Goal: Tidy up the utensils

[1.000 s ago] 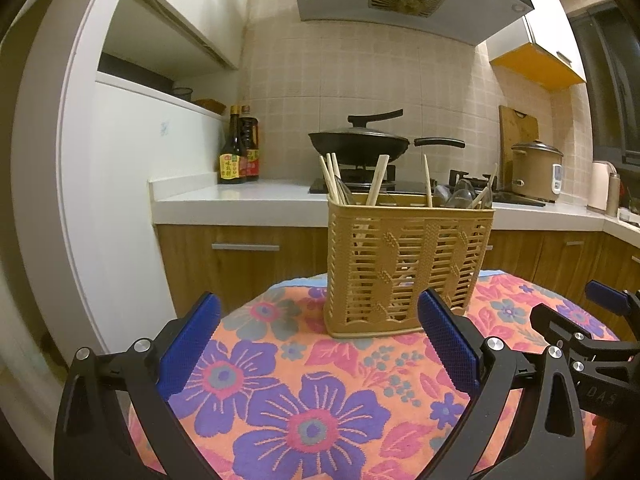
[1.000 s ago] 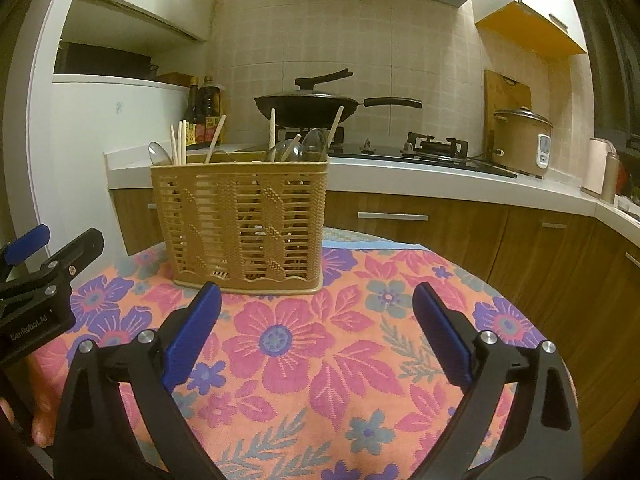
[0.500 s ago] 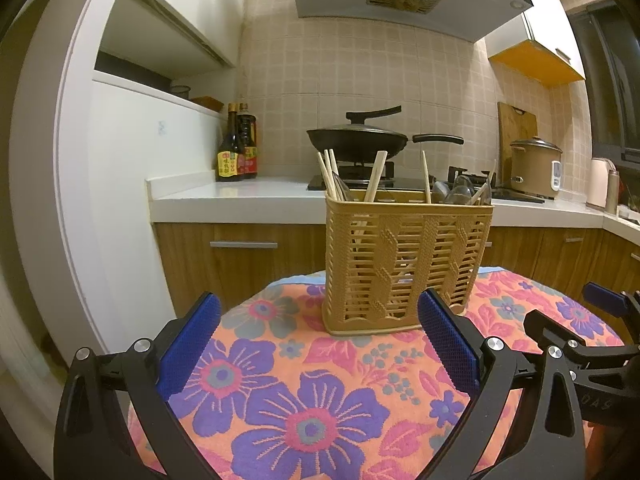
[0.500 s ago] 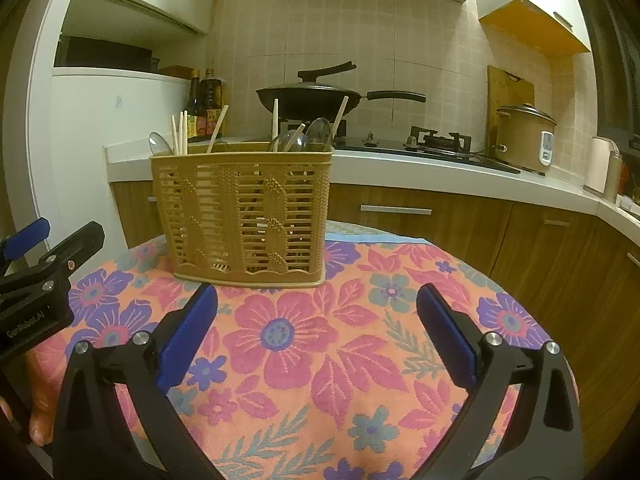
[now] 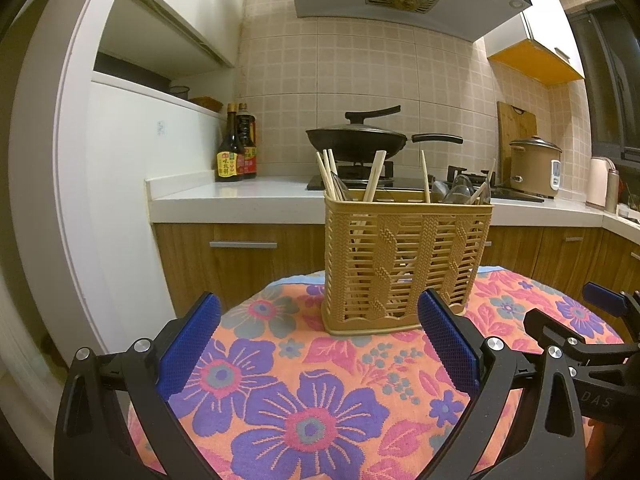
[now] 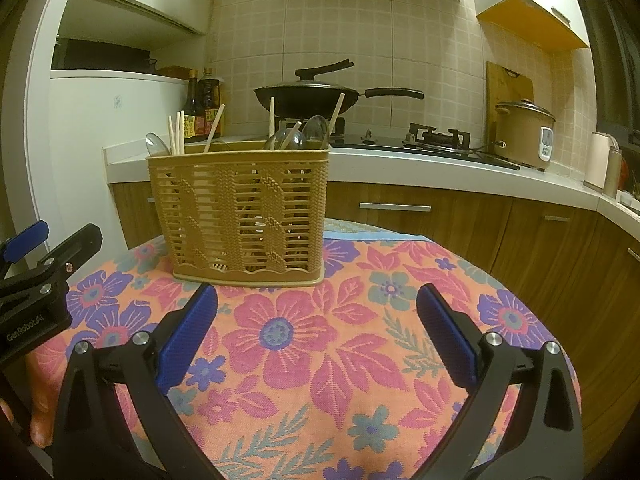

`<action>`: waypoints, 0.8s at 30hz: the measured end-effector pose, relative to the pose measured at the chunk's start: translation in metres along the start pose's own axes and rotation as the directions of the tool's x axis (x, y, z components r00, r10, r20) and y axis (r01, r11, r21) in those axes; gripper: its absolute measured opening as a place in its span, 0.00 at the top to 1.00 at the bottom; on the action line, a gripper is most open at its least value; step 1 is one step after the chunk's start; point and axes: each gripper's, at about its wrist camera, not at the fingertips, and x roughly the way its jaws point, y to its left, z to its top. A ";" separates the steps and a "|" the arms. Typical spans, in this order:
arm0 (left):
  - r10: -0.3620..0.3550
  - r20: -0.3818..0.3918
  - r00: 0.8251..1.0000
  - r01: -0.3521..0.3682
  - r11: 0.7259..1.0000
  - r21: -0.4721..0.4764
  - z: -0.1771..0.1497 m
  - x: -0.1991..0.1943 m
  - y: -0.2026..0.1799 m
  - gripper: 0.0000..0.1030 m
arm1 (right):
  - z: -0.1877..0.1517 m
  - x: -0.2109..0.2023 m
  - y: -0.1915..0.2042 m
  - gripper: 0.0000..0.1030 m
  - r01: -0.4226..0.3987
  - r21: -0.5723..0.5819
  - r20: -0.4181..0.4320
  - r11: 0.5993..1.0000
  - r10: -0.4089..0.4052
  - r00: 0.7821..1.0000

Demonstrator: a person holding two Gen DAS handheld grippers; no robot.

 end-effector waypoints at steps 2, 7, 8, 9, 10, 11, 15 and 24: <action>0.000 0.000 1.000 0.000 1.000 0.000 0.000 0.000 0.000 0.07 | 0.000 0.000 0.000 0.08 -0.001 0.001 -0.001 1.000 0.001 1.000; -0.001 0.000 1.000 0.001 1.000 0.000 0.000 0.000 -0.001 0.07 | 0.000 0.000 0.000 0.08 0.000 0.001 -0.001 1.000 0.000 1.000; 0.001 0.000 1.000 -0.001 1.000 0.000 0.000 0.000 0.000 0.07 | 0.000 0.000 0.000 0.08 0.000 0.001 -0.001 1.000 0.000 1.000; 0.000 0.000 1.000 0.000 1.000 0.000 0.000 -0.001 0.000 0.07 | 0.000 0.000 0.000 0.08 0.000 0.001 -0.002 1.000 0.000 1.000; -0.001 0.000 1.000 0.001 1.000 0.000 0.000 -0.001 -0.001 0.07 | 0.000 0.001 -0.001 0.08 -0.002 0.001 -0.004 1.000 0.002 1.000; 0.000 -0.001 1.000 0.000 1.000 0.000 0.000 -0.001 -0.001 0.07 | 0.000 0.001 -0.001 0.08 -0.004 0.001 -0.006 1.000 0.004 1.000; 0.001 0.000 1.000 -0.001 1.000 -0.001 0.000 -0.001 -0.001 0.07 | -0.001 0.002 -0.001 0.08 -0.005 0.000 -0.008 1.000 0.005 1.000; -0.002 -0.002 1.000 0.002 1.000 0.000 -0.001 0.000 -0.001 0.07 | -0.001 0.003 -0.001 0.08 -0.010 -0.003 -0.016 1.000 0.010 1.000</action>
